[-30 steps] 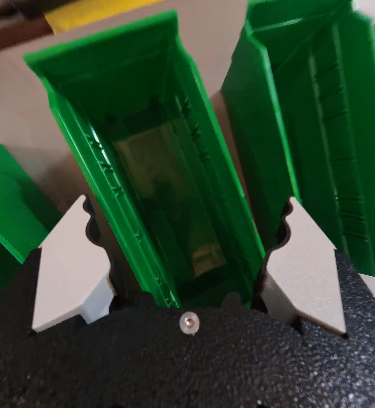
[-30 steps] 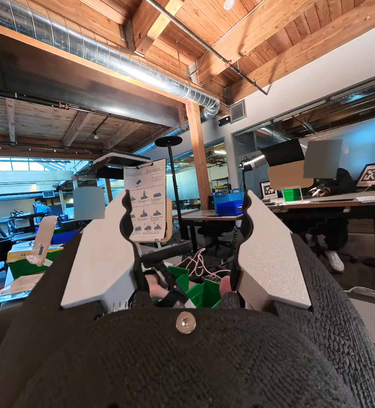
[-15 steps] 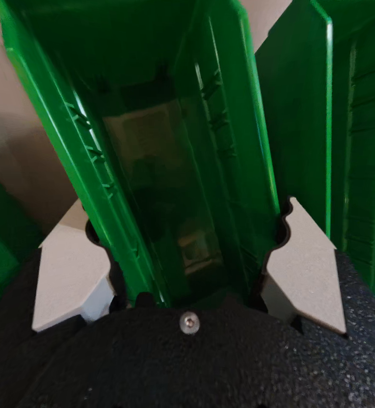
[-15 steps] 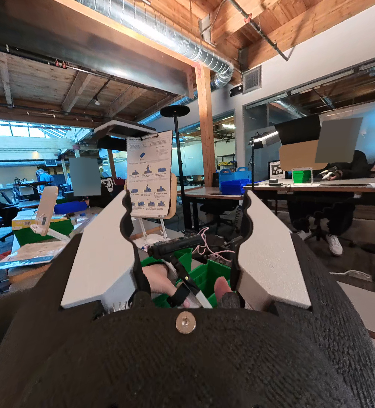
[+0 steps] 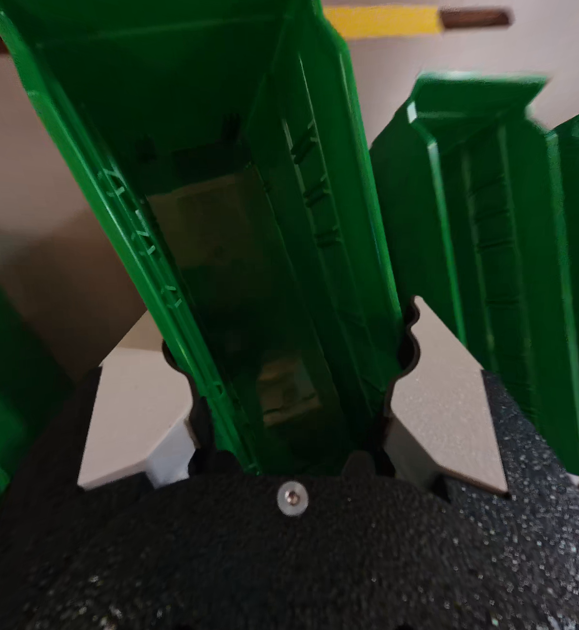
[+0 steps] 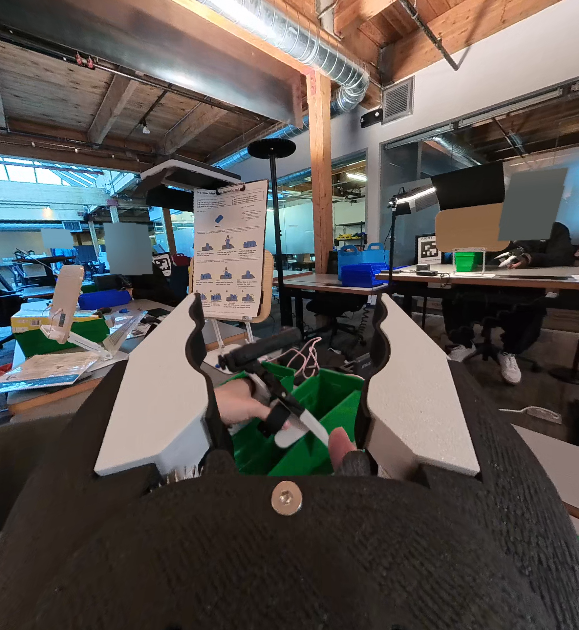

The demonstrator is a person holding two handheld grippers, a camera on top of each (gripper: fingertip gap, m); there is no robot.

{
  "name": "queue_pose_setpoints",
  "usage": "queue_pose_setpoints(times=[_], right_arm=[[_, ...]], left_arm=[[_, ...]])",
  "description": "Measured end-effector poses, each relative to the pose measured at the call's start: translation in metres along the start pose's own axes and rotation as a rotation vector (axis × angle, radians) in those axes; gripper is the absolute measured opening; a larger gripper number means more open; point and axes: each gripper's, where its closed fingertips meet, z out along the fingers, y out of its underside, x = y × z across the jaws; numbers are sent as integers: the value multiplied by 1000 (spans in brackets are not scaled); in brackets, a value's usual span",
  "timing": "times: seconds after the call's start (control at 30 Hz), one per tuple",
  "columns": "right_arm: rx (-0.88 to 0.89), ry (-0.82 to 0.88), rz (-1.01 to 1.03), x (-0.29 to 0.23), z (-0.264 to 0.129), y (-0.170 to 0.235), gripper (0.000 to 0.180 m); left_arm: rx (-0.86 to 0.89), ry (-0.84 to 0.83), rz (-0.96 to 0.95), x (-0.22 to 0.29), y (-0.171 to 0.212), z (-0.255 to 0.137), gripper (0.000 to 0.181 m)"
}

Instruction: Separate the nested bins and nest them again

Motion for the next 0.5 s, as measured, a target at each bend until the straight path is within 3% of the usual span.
queue_pose_setpoints(times=[0.23,0.5], right_arm=[[-2,5,17,6,-3,1,99],[39,26,51,18,-13,-7,98]], left_arm=[[99,19,144,19,-50,-82,129],[34,-78,56,-42,-44,-167,131]])
